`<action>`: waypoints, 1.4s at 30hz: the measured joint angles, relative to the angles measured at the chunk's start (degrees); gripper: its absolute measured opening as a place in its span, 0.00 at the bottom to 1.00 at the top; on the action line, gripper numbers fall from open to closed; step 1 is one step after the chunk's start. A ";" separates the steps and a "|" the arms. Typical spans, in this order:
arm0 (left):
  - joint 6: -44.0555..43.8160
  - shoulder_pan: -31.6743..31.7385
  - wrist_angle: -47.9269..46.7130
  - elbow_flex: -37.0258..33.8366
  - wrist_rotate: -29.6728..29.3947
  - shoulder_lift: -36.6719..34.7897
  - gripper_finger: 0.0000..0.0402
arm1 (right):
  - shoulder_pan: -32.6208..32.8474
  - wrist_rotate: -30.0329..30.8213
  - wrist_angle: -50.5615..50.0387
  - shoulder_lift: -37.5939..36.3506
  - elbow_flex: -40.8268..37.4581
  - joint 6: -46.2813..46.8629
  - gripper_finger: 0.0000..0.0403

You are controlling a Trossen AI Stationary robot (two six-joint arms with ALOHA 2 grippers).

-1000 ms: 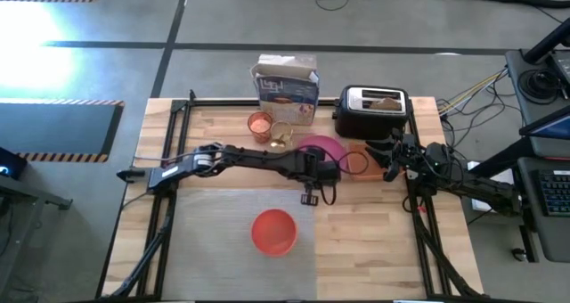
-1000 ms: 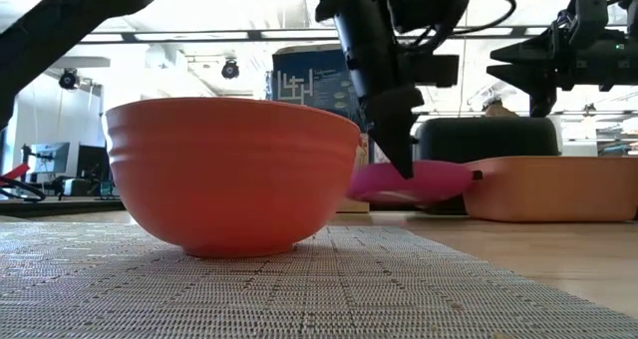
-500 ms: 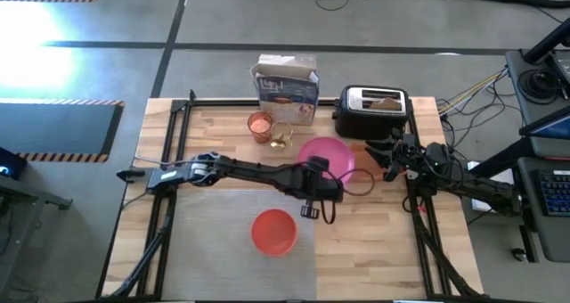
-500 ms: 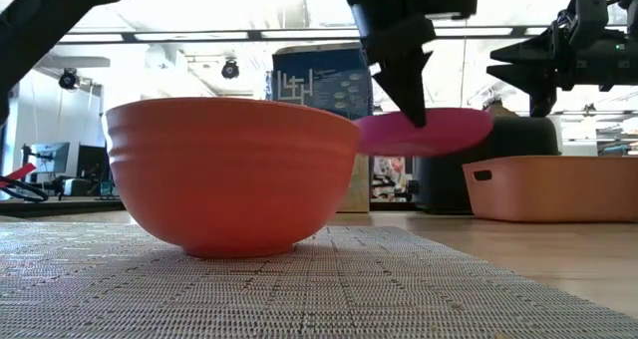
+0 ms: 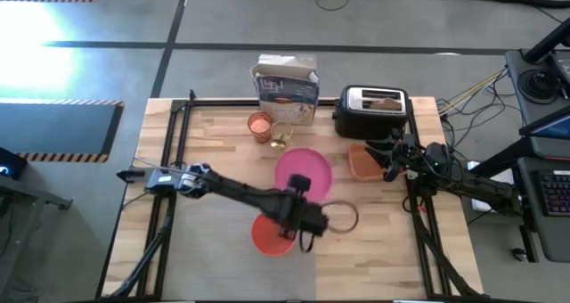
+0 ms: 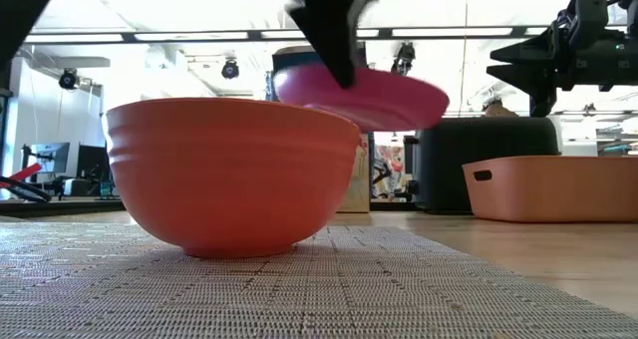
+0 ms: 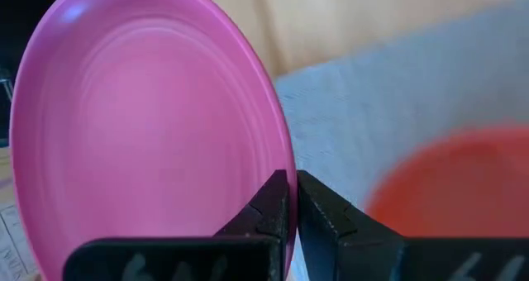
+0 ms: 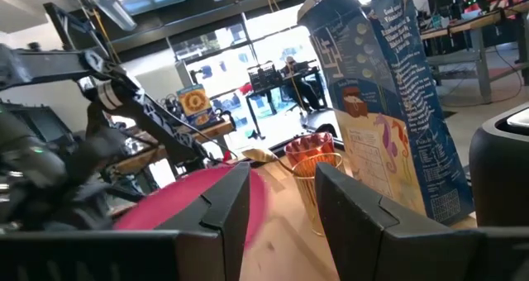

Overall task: Arrange a breakfast setting
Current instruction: Put the pink plate to the left of the orange bowl on the table mat

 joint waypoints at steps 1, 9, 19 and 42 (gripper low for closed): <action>-0.82 -0.81 -0.67 0.00 -0.57 -0.40 0.00 | 0.02 0.00 0.00 0.00 0.00 0.00 0.32; -15.98 -6.58 -8.45 -7.29 -1.82 -7.51 0.00 | 0.02 0.04 0.00 0.02 -0.01 0.00 0.32; -43.58 -16.31 -6.14 -39.64 3.67 -30.83 0.00 | 0.01 0.01 -0.02 0.01 0.00 -0.01 0.32; -57.85 -30.58 49.30 -83.39 17.39 -49.92 0.02 | 0.01 0.01 0.00 0.01 -0.02 0.00 0.32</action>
